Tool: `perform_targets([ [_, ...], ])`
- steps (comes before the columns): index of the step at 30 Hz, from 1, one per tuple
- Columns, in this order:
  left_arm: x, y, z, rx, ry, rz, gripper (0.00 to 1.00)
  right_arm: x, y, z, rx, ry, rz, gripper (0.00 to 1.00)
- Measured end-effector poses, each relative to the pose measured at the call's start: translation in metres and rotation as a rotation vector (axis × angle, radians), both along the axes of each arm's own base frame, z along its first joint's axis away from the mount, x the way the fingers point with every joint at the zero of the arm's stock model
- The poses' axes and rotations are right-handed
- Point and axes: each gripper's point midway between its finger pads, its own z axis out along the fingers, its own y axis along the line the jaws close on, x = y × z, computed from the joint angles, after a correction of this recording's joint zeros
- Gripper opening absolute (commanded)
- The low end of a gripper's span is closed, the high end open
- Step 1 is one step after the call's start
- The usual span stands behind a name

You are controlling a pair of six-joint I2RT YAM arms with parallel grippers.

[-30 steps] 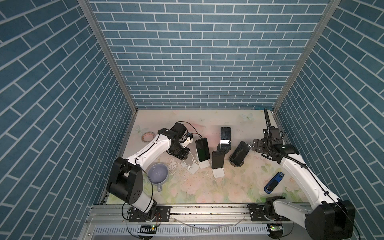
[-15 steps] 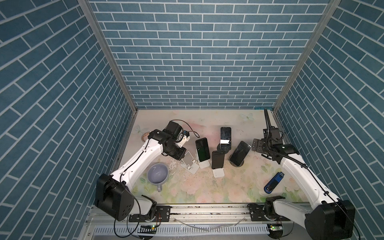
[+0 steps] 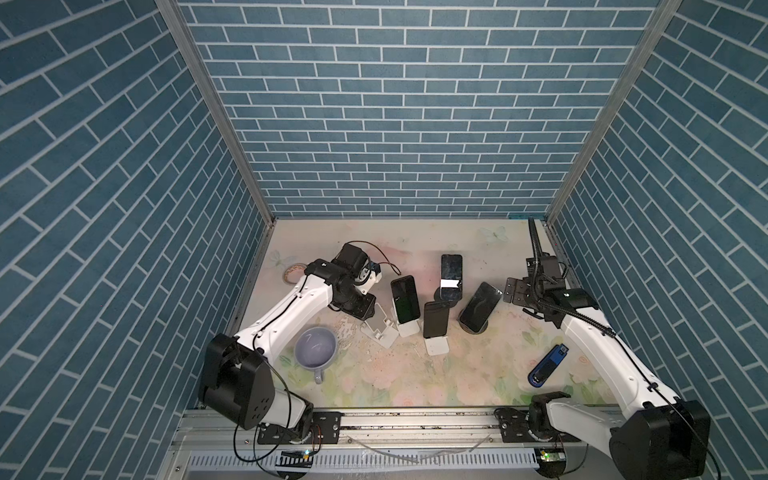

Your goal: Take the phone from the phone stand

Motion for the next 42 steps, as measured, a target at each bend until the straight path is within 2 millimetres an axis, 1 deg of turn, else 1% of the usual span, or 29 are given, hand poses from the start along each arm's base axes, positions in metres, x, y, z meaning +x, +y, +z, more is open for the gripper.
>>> perform_targets([
  [4,-0.001,-0.002,-0.007,-0.006,0.018,0.01,0.23,0.0,0.0,0.0,0.0,0.0,0.0,0.99],
  [10,-0.003,-0.004,-0.016,-0.004,0.041,0.009,0.19,0.0,0.0,0.0,0.0,0.0,0.0,0.99],
  [13,-0.001,-0.005,-0.015,-0.006,0.034,0.013,0.1,0.0,0.0,0.0,0.0,0.0,0.0,0.99],
  [18,-0.003,-0.005,-0.015,-0.01,0.039,0.006,0.0,0.0,0.0,0.0,0.0,0.0,0.0,0.99],
  [25,-0.008,-0.002,-0.012,0.001,0.046,0.004,0.0,0.0,0.0,0.0,0.001,0.0,0.0,0.99],
  [28,-0.013,0.003,-0.008,0.02,0.045,0.008,0.0,0.0,0.0,0.0,0.001,0.0,0.001,0.99],
  [33,-0.017,0.011,0.006,0.045,0.017,0.017,0.0,0.0,0.001,0.0,0.005,0.0,0.004,0.99],
  [42,-0.008,0.026,0.031,0.102,-0.074,0.056,0.0,0.0,0.002,0.0,0.007,0.0,0.005,0.99],
])
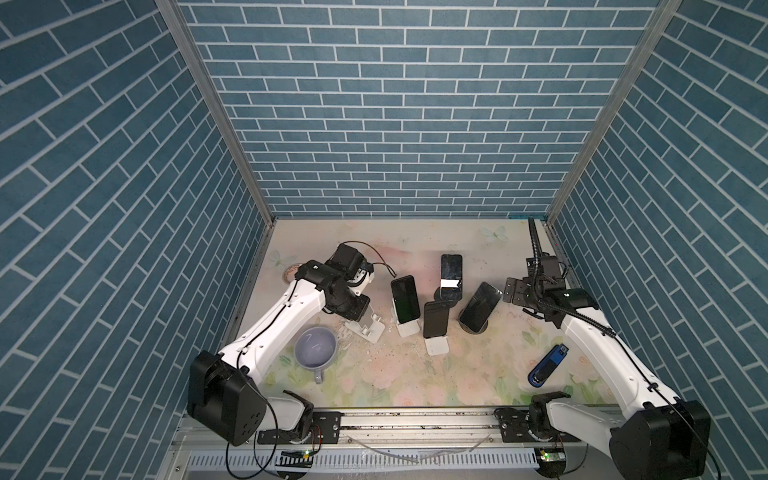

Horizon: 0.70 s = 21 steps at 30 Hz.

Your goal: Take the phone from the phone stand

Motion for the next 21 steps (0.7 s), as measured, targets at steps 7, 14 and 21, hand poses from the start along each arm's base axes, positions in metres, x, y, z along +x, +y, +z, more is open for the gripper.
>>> perform_targets([
  [7,0.026,0.005,0.031,0.03,-0.116,0.039,0.0,0.0,0.0,0.0,0.002,0.0,0.001,0.99],
  [14,0.066,0.016,0.045,0.085,-0.17,0.106,0.0,0.0,0.0,0.0,0.001,0.0,0.001,0.99],
  [21,0.123,0.013,0.052,0.116,-0.212,0.136,0.0,0.0,0.0,0.0,-0.002,0.0,-0.001,0.99],
])
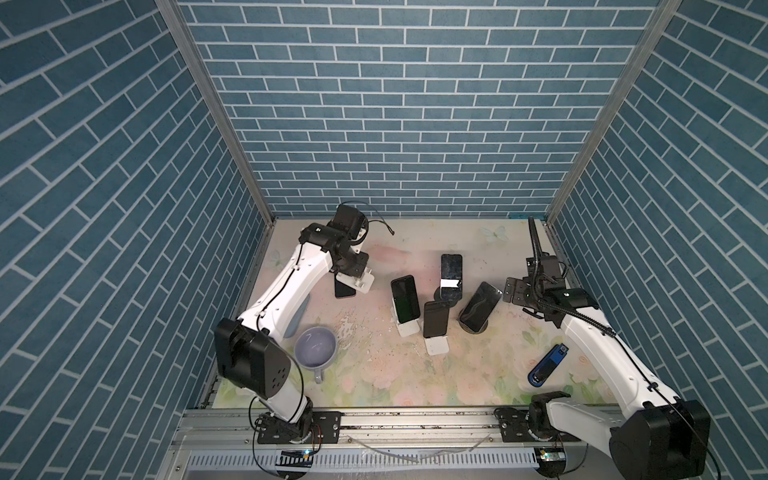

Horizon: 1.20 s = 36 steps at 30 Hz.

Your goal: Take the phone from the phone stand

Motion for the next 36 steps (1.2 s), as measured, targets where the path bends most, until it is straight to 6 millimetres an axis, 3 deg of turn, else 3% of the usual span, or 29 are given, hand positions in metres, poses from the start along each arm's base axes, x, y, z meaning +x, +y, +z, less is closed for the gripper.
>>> perform_targets([
  [5,0.042,-0.015,-0.008,0.008,-0.017,-0.014,0.0,0.0,-0.002,0.001,-0.008,-0.003,-0.006,0.99],
  [17,0.127,-0.066,-0.063,-0.062,0.018,-0.054,0.0,0.004,-0.004,0.018,-0.005,-0.106,-0.015,0.99],
  [21,0.14,-0.074,-0.078,-0.076,0.04,-0.043,0.0,0.004,-0.005,0.018,-0.015,-0.111,-0.01,0.99],
  [26,0.147,-0.077,-0.081,-0.106,0.053,-0.021,0.0,0.006,-0.005,0.018,-0.017,-0.118,-0.008,0.99],
  [36,0.15,-0.065,-0.089,-0.151,0.096,0.046,0.08,0.008,-0.004,0.016,-0.018,-0.115,-0.007,0.99],
])
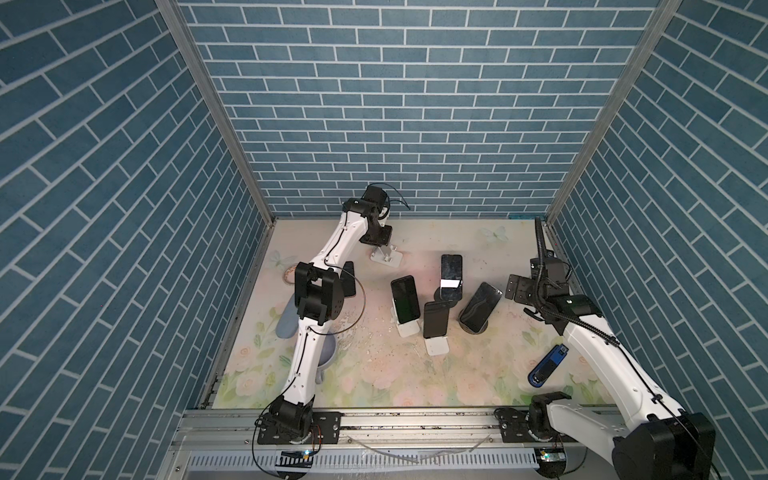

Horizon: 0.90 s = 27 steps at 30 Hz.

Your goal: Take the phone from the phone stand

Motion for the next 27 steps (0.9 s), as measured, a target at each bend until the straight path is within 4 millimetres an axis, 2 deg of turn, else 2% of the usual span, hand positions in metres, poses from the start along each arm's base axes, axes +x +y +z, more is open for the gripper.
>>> perform_targets([
  [5,0.002,0.005,-0.006,0.008,0.003,0.016,0.21,0.0,0.0,0.0,0.0,0.0,0.0,0.99],
  [12,-0.017,0.011,-0.043,0.047,0.102,0.021,0.44,0.0,0.0,0.0,0.001,0.0,0.001,0.99],
  [16,-0.021,0.012,-0.049,0.055,0.114,0.023,0.62,0.0,0.0,-0.001,0.0,0.004,0.001,0.99],
  [20,-0.022,0.013,-0.037,0.047,0.088,0.028,0.69,-0.001,0.0,-0.007,-0.005,0.029,0.001,0.99],
  [27,-0.025,0.013,0.021,-0.007,-0.033,0.041,0.8,-0.005,-0.001,-0.013,-0.011,0.06,0.002,0.99],
])
